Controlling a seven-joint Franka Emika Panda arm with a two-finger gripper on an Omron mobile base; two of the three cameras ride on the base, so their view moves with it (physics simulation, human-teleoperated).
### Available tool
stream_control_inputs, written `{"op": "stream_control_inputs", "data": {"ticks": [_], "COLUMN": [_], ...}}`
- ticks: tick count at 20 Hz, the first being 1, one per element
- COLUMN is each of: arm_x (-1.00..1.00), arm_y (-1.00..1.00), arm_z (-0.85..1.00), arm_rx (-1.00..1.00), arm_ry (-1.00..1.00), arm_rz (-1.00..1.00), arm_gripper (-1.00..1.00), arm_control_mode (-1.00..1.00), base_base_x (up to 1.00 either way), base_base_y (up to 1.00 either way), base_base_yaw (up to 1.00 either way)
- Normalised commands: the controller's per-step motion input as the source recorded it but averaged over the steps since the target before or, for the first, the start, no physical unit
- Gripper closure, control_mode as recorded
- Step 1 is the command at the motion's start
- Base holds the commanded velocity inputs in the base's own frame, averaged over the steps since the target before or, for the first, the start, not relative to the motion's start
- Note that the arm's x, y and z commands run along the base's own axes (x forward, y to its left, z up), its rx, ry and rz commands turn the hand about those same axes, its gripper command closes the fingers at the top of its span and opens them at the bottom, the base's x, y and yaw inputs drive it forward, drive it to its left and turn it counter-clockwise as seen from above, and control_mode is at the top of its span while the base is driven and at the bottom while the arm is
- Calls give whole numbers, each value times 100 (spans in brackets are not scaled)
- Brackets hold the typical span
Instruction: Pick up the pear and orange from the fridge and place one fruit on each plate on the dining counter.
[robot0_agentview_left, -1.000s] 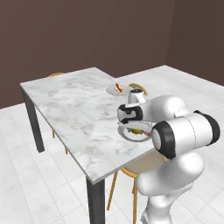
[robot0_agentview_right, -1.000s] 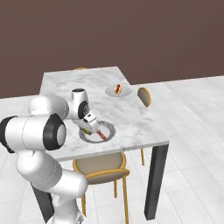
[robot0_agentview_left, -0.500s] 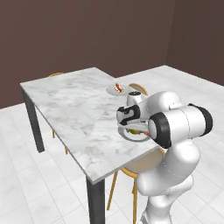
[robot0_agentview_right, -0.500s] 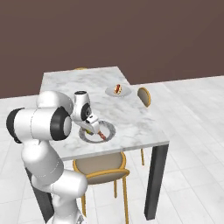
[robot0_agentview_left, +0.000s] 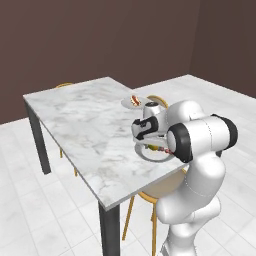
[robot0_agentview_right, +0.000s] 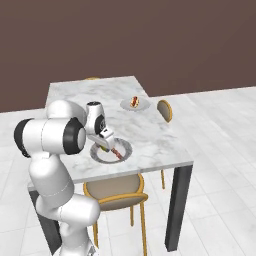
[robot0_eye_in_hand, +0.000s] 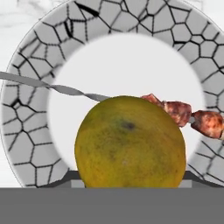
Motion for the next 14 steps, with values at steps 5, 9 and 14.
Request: {"op": "stream_control_inputs", "data": {"ticks": [5, 9, 14], "arm_x": [0, 0, 0], "arm_y": [0, 0, 0], "arm_z": [0, 0, 0], "arm_rx": [0, 0, 0], "arm_ry": [0, 0, 0], "arm_rz": [0, 0, 0], "arm_gripper": [100, 100, -100], "arm_control_mode": [-100, -100, -100], "base_base_x": [0, 0, 0], "base_base_y": [0, 0, 0], "base_base_yaw": [0, 0, 0]}}
